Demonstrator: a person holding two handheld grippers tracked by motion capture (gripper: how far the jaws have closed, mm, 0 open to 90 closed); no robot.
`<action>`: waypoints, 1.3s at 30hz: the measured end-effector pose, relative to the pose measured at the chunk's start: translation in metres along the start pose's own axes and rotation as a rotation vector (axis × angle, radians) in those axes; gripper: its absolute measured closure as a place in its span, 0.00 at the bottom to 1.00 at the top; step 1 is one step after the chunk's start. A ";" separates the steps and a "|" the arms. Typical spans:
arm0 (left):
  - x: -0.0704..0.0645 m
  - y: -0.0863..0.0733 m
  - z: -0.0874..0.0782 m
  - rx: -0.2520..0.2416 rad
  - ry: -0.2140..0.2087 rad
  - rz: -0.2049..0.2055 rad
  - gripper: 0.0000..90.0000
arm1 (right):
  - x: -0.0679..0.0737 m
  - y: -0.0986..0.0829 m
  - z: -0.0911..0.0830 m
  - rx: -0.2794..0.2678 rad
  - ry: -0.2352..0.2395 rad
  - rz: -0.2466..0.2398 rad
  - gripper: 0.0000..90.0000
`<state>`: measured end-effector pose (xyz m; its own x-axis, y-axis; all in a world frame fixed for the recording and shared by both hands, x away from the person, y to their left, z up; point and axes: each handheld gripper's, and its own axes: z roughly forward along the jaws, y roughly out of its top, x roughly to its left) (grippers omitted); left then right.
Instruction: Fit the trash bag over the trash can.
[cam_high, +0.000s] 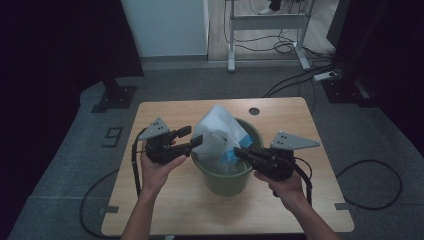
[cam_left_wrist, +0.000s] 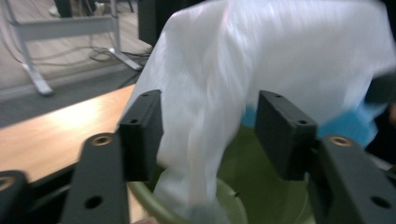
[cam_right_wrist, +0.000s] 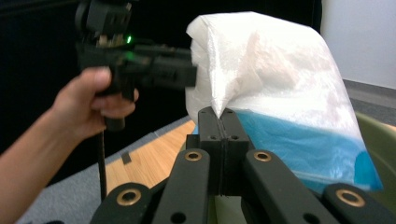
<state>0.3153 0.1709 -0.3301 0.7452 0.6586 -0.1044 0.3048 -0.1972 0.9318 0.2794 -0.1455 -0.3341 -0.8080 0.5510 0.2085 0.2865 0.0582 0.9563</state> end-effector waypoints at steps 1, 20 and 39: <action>-0.002 -0.001 -0.002 0.000 0.000 0.017 0.43 | -0.001 0.003 -0.003 -0.011 0.003 0.008 0.99; -0.038 -0.020 0.011 0.063 -0.113 0.137 0.40 | -0.006 0.019 -0.006 -0.024 -0.001 0.059 0.99; -0.054 -0.016 0.041 0.082 -0.098 0.188 0.69 | -0.006 0.021 0.002 0.005 -0.003 0.070 0.98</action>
<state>0.2945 0.1088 -0.3540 0.8464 0.5316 0.0315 0.1992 -0.3709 0.9070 0.2908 -0.1458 -0.3157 -0.7842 0.5567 0.2741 0.3449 0.0239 0.9383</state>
